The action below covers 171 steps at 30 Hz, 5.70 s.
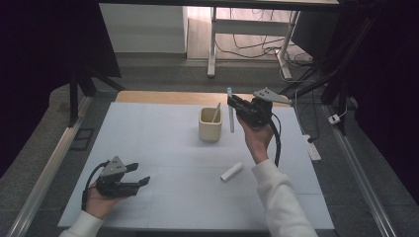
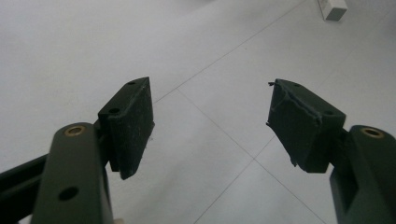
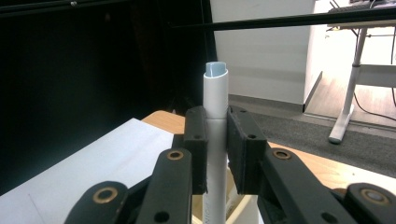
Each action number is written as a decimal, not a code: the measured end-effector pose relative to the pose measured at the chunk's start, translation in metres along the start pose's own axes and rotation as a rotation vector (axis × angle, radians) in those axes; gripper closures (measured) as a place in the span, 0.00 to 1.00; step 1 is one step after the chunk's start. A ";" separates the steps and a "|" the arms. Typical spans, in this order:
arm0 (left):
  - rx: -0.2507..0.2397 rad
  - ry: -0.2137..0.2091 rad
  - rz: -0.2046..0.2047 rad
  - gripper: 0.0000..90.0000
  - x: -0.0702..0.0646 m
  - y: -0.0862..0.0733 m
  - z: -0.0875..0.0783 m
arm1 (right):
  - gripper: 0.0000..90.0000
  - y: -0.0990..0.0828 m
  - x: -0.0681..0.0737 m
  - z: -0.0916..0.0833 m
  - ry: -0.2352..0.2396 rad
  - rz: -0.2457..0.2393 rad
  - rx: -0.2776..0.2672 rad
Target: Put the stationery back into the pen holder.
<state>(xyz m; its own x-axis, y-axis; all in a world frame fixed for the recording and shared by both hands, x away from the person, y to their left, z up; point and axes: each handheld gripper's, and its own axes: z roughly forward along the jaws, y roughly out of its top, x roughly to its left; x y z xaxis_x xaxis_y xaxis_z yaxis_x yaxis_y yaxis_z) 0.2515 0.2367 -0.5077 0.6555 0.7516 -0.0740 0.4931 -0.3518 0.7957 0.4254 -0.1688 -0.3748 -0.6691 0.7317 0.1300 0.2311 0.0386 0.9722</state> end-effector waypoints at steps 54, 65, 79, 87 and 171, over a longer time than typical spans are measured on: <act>0.002 -0.005 -0.002 0.34 0.002 -0.001 0.001 | 0.86 -0.006 -0.018 0.075 0.009 0.114 -0.027; 0.006 -0.007 0.000 0.34 0.001 -0.001 0.002 | 0.60 -0.009 -0.021 0.072 0.011 0.100 0.016; 0.012 -0.006 0.003 0.34 0.000 -0.001 0.003 | 0.53 -0.021 -0.027 0.051 0.054 0.035 0.061; 0.011 -0.005 -0.002 0.34 0.001 -0.001 0.003 | 0.52 -0.031 -0.027 0.033 0.073 -0.010 0.092; 0.035 -0.016 0.019 0.34 -0.003 -0.003 0.009 | 0.33 -0.106 -0.019 -0.030 0.424 -0.553 0.748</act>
<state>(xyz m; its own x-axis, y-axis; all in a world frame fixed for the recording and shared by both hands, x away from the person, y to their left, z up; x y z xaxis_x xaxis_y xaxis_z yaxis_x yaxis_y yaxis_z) 0.2535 0.2306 -0.5150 0.6736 0.7359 -0.0687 0.5002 -0.3854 0.7754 0.3926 -0.2071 -0.4744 -0.9771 0.1873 -0.1004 0.0990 0.8192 0.5649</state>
